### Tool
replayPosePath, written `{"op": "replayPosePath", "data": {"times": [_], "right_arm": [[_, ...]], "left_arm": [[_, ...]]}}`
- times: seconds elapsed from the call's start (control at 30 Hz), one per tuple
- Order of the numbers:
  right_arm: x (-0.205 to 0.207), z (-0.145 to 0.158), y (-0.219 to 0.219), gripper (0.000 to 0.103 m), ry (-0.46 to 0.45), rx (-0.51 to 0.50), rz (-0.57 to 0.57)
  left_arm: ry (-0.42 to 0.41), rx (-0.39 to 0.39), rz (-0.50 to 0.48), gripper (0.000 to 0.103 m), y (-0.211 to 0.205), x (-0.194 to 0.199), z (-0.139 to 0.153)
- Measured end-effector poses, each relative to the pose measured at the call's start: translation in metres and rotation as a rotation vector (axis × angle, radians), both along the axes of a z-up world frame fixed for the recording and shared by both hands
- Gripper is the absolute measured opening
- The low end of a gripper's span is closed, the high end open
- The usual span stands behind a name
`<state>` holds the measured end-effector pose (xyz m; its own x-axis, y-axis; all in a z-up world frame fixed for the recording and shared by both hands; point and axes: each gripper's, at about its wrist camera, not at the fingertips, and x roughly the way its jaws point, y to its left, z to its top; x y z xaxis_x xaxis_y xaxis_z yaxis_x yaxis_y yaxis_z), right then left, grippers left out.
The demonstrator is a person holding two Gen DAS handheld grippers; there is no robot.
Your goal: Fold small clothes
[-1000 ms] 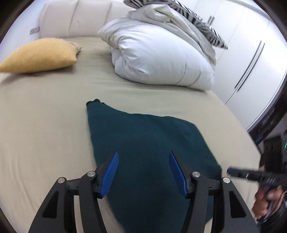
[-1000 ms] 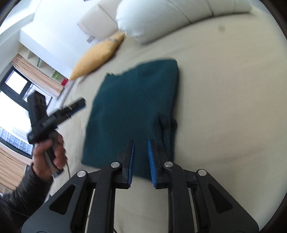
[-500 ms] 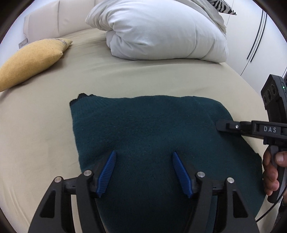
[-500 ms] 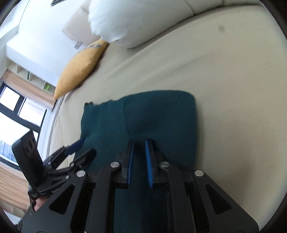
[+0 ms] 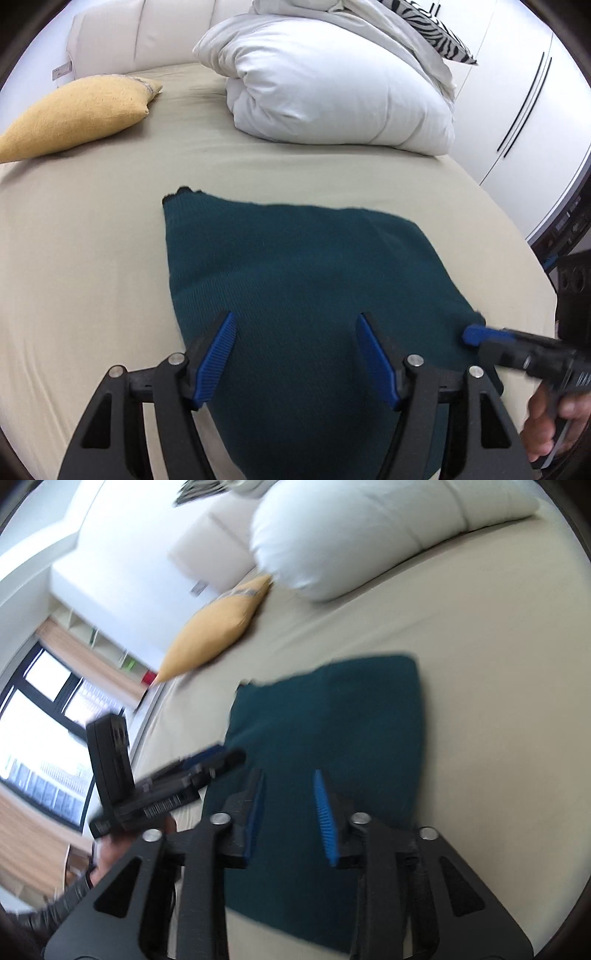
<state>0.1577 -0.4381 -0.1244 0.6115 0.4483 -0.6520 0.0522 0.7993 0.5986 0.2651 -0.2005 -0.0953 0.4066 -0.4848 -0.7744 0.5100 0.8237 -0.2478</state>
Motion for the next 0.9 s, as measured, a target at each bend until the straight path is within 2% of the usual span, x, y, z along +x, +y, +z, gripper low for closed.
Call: {"op": "replayPosePath", "data": {"times": [0.03, 0.1, 0.23, 0.3, 0.33, 0.4, 0.43, 0.5, 0.53, 0.6, 0.63, 0.7, 0.8, 0.87, 0.9], "right_arm": [[-0.006, -0.010, 0.003, 0.059, 0.028, -0.033, 0.005], [-0.016, -0.028, 0.003, 0.057, 0.046, -0.044, 0.018], [-0.038, -0.012, -0.020, 0.059, 0.024, 0.004, -0.053], [-0.044, 0.003, -0.035, 0.062, -0.019, -0.005, -0.095], [-0.045, 0.008, -0.045, 0.068, -0.026, -0.009, -0.130], [-0.041, 0.010, -0.060, 0.072, -0.007, -0.005, -0.177], [-0.034, 0.005, -0.067, 0.072, 0.020, 0.015, -0.176], [-0.021, -0.011, -0.077, 0.072, 0.082, 0.064, -0.179], [-0.014, -0.021, -0.082, 0.072, 0.122, 0.085, -0.198], [-0.002, -0.037, -0.084, 0.072, 0.145, 0.155, -0.190], [0.002, -0.045, -0.086, 0.071, 0.152, 0.185, -0.186], [0.008, -0.048, -0.084, 0.070, 0.146, 0.179, -0.170], [0.024, -0.048, -0.068, 0.055, 0.164, 0.120, -0.099], [0.036, -0.052, -0.057, 0.050, 0.203, 0.059, -0.064], [0.039, -0.054, -0.055, 0.043, 0.217, 0.041, -0.057]], "left_arm": [[-0.014, 0.033, -0.014, 0.069, -0.003, -0.005, -0.006], [-0.054, 0.064, -0.034, 0.069, -0.004, -0.014, -0.009], [-0.028, -0.065, 0.034, 0.069, 0.031, -0.026, 0.013], [-0.065, -0.124, 0.090, 0.074, 0.053, -0.031, 0.025], [-0.063, -0.150, 0.127, 0.080, 0.065, -0.027, 0.027], [-0.014, -0.187, 0.166, 0.085, 0.076, -0.019, 0.022], [0.046, -0.190, 0.161, 0.085, 0.076, -0.012, 0.014], [0.134, -0.193, 0.162, 0.084, 0.074, -0.006, -0.001], [0.174, -0.219, 0.155, 0.084, 0.071, -0.002, -0.007], [0.255, -0.239, 0.129, 0.084, 0.063, 0.003, -0.021], [0.286, -0.237, 0.129, 0.084, 0.057, 0.001, -0.029], [0.320, -0.228, 0.116, 0.084, 0.048, 0.002, -0.037], [0.349, -0.237, 0.111, 0.079, 0.039, 0.007, -0.044], [0.371, -0.239, 0.115, 0.069, 0.034, 0.013, -0.046], [0.384, -0.239, 0.118, 0.065, 0.033, 0.016, -0.047]]}}
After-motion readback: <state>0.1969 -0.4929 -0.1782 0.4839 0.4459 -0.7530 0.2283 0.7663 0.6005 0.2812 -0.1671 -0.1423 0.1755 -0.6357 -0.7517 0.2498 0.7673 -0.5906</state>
